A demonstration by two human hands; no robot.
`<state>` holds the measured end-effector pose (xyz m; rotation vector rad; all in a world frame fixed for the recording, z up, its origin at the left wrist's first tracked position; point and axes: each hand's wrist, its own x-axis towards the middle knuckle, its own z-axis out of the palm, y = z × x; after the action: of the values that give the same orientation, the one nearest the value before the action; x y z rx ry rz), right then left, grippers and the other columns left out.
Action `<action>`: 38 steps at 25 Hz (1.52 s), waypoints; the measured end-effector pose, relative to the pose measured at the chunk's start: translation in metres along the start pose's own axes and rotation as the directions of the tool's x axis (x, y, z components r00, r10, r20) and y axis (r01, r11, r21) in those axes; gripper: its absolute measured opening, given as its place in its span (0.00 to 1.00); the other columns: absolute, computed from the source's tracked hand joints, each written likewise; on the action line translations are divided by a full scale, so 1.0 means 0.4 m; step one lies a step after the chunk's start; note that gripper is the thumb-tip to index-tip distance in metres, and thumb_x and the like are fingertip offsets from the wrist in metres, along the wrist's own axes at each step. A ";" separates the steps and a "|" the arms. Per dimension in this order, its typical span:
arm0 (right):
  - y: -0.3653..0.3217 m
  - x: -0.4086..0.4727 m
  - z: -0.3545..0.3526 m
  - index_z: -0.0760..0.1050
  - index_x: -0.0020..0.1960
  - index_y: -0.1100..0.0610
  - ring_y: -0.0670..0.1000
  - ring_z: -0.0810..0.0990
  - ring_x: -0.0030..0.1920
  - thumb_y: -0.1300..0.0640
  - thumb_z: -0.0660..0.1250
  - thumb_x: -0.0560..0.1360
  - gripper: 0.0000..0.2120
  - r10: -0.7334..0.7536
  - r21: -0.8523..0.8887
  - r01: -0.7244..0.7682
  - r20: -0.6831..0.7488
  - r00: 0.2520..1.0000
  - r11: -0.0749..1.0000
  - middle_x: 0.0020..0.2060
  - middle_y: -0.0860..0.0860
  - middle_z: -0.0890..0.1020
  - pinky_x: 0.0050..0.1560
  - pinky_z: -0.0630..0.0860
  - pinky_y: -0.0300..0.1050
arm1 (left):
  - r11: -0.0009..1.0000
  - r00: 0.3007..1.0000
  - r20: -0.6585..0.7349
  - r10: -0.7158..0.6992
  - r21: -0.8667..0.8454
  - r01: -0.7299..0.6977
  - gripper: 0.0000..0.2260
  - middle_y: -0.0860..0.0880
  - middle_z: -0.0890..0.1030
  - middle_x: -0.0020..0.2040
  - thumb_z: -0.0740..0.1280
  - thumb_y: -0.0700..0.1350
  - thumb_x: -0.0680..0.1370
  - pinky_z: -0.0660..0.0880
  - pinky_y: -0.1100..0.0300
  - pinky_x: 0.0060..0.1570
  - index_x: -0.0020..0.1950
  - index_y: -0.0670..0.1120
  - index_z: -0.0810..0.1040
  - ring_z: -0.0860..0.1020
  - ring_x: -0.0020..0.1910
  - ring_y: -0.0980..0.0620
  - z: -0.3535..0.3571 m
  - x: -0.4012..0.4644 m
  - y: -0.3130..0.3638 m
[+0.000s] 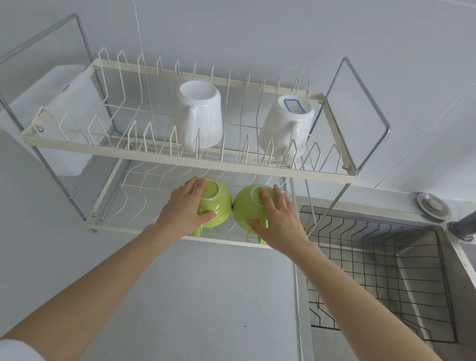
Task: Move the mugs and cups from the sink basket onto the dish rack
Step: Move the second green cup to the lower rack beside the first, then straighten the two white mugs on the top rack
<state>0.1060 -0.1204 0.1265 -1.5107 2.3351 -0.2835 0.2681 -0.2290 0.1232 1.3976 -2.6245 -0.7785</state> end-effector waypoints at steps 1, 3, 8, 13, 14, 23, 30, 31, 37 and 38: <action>-0.002 -0.004 0.002 0.46 0.76 0.54 0.60 0.44 0.76 0.48 0.62 0.76 0.36 -0.003 -0.035 0.003 0.002 1.000 0.999 0.77 0.57 0.44 0.75 0.52 0.56 | 1.000 1.000 0.009 0.000 0.008 -0.001 0.33 0.46 0.53 0.77 0.66 0.49 0.74 0.62 0.46 0.69 0.74 0.44 0.53 0.57 0.74 0.41 -0.004 -0.002 0.002; -0.006 -0.017 0.003 0.46 0.76 0.54 0.60 0.42 0.77 0.47 0.62 0.76 0.36 -0.015 -0.084 0.014 -0.007 1.000 0.996 0.77 0.58 0.42 0.76 0.48 0.55 | 0.999 1.000 0.022 -0.003 0.044 0.002 0.33 0.46 0.51 0.77 0.65 0.48 0.75 0.63 0.45 0.69 0.74 0.44 0.52 0.55 0.75 0.43 -0.014 -0.008 0.007; -0.021 -0.058 -0.021 0.49 0.75 0.53 0.58 0.40 0.77 0.48 0.62 0.76 0.34 -0.078 -0.151 0.068 -0.064 0.995 0.986 0.77 0.56 0.44 0.76 0.44 0.53 | 0.975 0.999 -0.014 0.047 0.218 -0.043 0.31 0.44 0.57 0.76 0.64 0.52 0.75 0.63 0.45 0.69 0.73 0.44 0.55 0.58 0.74 0.44 -0.033 -0.050 0.019; -0.040 -0.132 -0.043 0.50 0.75 0.52 0.57 0.42 0.77 0.46 0.60 0.76 0.33 -0.135 -0.179 0.114 -0.111 0.985 0.977 0.77 0.53 0.50 0.76 0.41 0.54 | 0.959 0.993 -0.082 0.089 0.277 -0.063 0.25 0.47 0.67 0.72 0.61 0.54 0.76 0.65 0.47 0.66 0.70 0.47 0.62 0.67 0.69 0.44 -0.051 -0.134 0.053; -0.043 -0.150 -0.049 0.50 0.75 0.52 0.56 0.43 0.77 0.45 0.60 0.76 0.33 -0.149 -0.180 0.126 -0.118 0.982 0.976 0.77 0.52 0.51 0.76 0.41 0.54 | 0.958 0.990 -0.098 0.100 0.277 -0.069 0.24 0.47 0.68 0.71 0.60 0.55 0.76 0.66 0.48 0.65 0.70 0.48 0.63 0.68 0.68 0.44 -0.055 -0.156 0.062; -0.084 -0.295 -0.159 0.60 0.73 0.52 0.52 0.58 0.74 0.46 0.62 0.75 0.29 -0.299 -0.154 0.268 -0.243 0.923 0.951 0.73 0.51 0.64 0.74 0.54 0.46 | 0.958 0.946 -0.255 0.202 0.253 -0.137 0.19 0.50 0.72 0.68 0.59 0.51 0.77 0.69 0.53 0.58 0.67 0.49 0.68 0.71 0.65 0.46 -0.160 -0.324 0.162; -0.140 -0.323 -0.287 0.64 0.71 0.52 0.53 0.69 0.65 0.48 0.62 0.76 0.24 -0.364 -0.161 0.327 -0.375 0.853 0.931 0.66 0.49 0.72 0.60 0.68 0.45 | 0.944 0.879 -0.384 0.284 0.272 -0.187 0.18 0.49 0.75 0.65 0.60 0.51 0.77 0.71 0.52 0.56 0.66 0.49 0.70 0.73 0.63 0.45 -0.285 -0.353 0.227; -0.145 -0.319 -0.307 0.65 0.70 0.52 0.53 0.69 0.65 0.48 0.61 0.77 0.23 -0.371 -0.170 0.330 -0.391 0.842 0.929 0.65 0.49 0.72 0.58 0.68 0.45 | 0.943 0.871 -0.398 0.287 0.276 -0.185 0.17 0.49 0.75 0.65 0.59 0.51 0.77 0.71 0.52 0.55 0.66 0.49 0.70 0.73 0.63 0.45 -0.304 -0.348 0.235; -0.172 -0.239 -0.409 0.65 0.70 0.53 0.54 0.68 0.67 0.50 0.60 0.77 0.21 -0.328 -0.161 0.287 -0.403 0.854 0.944 0.66 0.51 0.72 0.61 0.70 0.49 | 0.938 0.856 -0.422 0.300 0.294 -0.184 0.16 0.48 0.76 0.64 0.60 0.49 0.77 0.71 0.52 0.55 0.65 0.49 0.71 0.74 0.63 0.46 -0.398 -0.262 0.252; -0.172 -0.221 -0.418 0.65 0.70 0.53 0.55 0.68 0.67 0.51 0.60 0.77 0.21 -0.307 -0.150 0.269 -0.398 0.864 0.951 0.66 0.51 0.72 0.60 0.70 0.50 | 0.941 0.865 -0.408 0.291 0.287 -0.181 0.16 0.48 0.75 0.64 0.60 0.48 0.77 0.71 0.51 0.55 0.64 0.49 0.71 0.74 0.62 0.46 -0.405 -0.240 0.248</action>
<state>0.1316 -0.0716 0.3200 -2.0188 2.4486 -0.6441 0.2956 -0.1724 0.3267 1.0948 -2.5006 -0.0883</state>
